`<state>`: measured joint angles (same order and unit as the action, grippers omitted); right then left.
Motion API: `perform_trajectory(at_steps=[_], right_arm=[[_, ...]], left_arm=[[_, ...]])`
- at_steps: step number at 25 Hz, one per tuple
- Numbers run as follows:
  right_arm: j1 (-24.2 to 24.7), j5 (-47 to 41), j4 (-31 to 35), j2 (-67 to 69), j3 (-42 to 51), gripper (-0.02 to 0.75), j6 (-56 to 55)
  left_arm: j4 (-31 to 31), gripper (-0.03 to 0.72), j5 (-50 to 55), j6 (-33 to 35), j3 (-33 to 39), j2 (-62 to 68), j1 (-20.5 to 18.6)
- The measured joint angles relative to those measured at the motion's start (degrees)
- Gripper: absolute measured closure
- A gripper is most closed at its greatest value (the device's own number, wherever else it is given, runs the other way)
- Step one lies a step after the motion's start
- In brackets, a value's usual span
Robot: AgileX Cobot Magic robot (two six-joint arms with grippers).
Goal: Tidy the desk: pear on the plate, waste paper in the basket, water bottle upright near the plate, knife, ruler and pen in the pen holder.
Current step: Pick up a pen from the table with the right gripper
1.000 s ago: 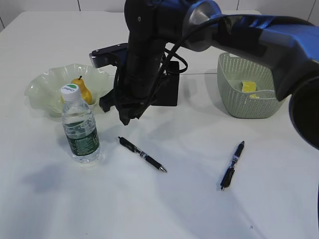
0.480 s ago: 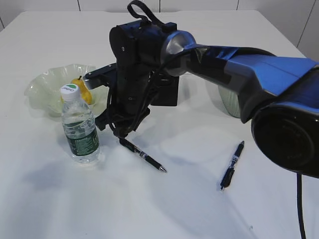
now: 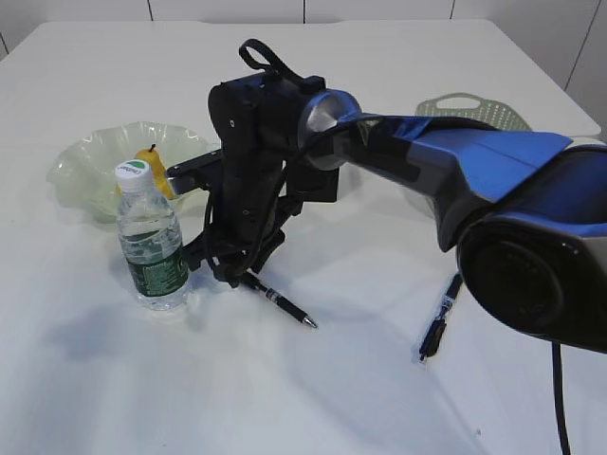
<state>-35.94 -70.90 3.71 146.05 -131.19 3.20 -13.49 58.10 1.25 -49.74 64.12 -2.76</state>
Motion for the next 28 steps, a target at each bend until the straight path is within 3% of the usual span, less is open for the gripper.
perform_trajectory(at_steps=[28], right_arm=[[0.10,0.10,-0.10,1.44,-0.07,0.465,0.00]], left_arm=[[0.00,0.339,0.18,0.00,0.00,0.00,0.00]])
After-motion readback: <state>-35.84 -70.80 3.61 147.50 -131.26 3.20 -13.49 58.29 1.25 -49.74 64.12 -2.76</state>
